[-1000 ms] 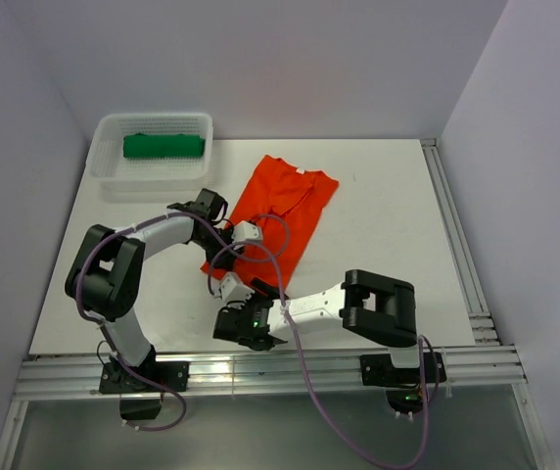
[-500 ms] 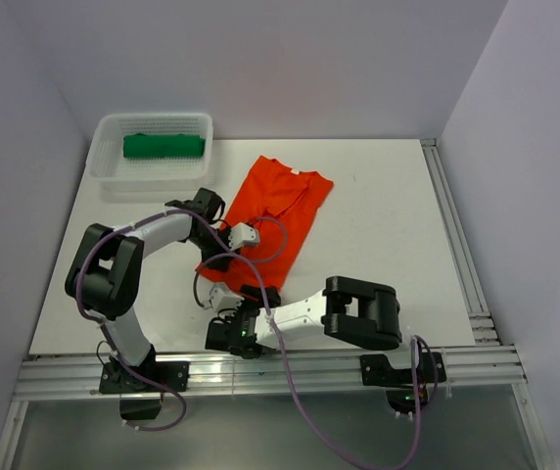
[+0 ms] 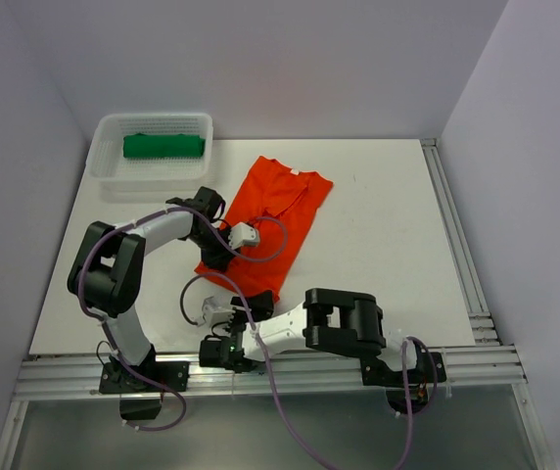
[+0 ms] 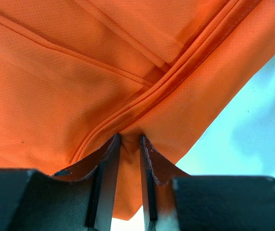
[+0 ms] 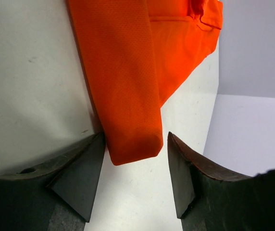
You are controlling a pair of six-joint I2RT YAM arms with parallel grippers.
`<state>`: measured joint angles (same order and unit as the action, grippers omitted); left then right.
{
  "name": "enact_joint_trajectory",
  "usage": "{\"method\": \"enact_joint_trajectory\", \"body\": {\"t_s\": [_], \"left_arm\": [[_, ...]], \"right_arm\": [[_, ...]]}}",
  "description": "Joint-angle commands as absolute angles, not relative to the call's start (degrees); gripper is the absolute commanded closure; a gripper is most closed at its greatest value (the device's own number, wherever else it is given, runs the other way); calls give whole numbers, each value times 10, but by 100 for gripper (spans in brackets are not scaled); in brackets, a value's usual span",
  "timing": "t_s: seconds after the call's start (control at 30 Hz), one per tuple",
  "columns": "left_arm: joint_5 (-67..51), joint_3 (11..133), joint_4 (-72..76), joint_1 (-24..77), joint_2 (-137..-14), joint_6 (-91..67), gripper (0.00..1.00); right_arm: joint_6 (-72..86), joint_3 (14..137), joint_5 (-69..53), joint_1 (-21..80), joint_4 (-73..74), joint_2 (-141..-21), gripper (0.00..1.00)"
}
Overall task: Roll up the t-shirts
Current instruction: Roll the tshirt
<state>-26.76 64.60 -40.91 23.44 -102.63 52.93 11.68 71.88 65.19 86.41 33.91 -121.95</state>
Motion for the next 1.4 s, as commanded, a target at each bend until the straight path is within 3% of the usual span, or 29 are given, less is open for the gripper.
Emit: {"method": "enact_joint_trajectory", "body": {"t_s": [0.0,0.17,0.53,0.77,1.0,1.23,1.27,1.33,1.37], "left_arm": [[-250,643,-449,230,-1049,546,70],[-246,647,-455,229,-1049,549,70],[-245,643,-470,229,-1050,564,70],[-246,646,-475,229,-1053,567,70],[-245,645,-480,229,-1049,570,70],[-273,660,-490,225,-1018,573,69],[-277,664,-495,224,-1016,574,69],[-285,667,-497,224,-1010,574,69],[-286,669,-499,224,-1009,574,69]], "right_arm": [[140,732,599,874,345,-1250,37],[137,736,588,874,337,-1266,41],[125,746,575,854,320,-1308,40],[125,758,577,847,316,-1322,50],[134,759,556,846,319,-1319,48],[121,690,424,836,244,-1188,68],[120,688,420,833,243,-1185,77],[119,691,419,832,244,-1186,84],[122,694,424,831,247,-1189,100]]}}
